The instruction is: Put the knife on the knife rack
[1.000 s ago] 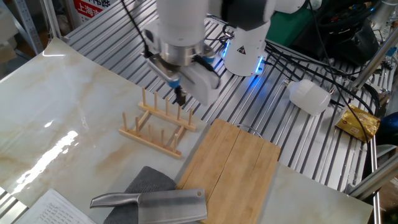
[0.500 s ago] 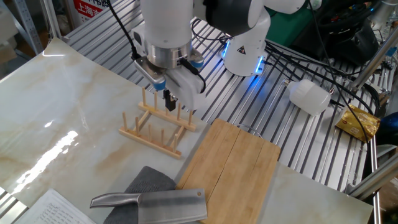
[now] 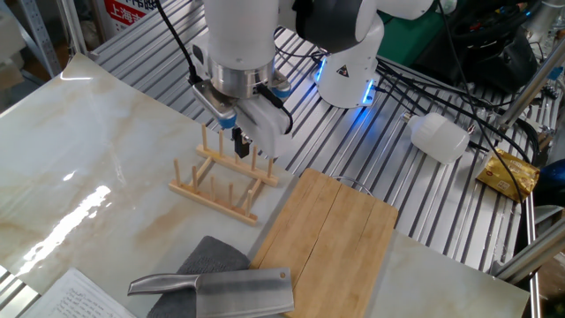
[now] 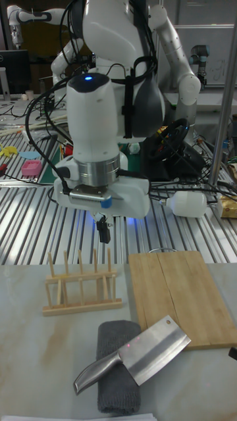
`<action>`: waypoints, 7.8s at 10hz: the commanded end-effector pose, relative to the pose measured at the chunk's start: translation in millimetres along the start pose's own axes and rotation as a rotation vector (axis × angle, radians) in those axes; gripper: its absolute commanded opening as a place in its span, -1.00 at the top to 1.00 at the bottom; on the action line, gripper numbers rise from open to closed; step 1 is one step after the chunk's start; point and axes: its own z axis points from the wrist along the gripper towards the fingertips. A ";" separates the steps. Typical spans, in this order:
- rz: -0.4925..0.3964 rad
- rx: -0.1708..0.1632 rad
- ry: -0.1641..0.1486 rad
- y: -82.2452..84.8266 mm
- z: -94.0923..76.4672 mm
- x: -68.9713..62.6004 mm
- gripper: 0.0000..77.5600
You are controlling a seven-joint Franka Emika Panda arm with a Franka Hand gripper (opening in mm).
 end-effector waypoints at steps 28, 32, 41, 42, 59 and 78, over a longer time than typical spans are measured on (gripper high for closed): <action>0.199 -0.044 -0.021 47.6 65.7 -120.7 1.00; 0.219 -0.057 -0.034 47.6 79.4 -134.3 1.00; 0.241 -0.093 -0.077 53.4 120.9 -149.9 1.00; 0.243 -0.097 -0.078 52.5 123.1 -150.9 1.00; 0.251 -0.109 -0.085 50.0 127.5 -155.6 -1.00; 0.401 -0.145 -0.042 71.0 170.8 -169.2 -1.00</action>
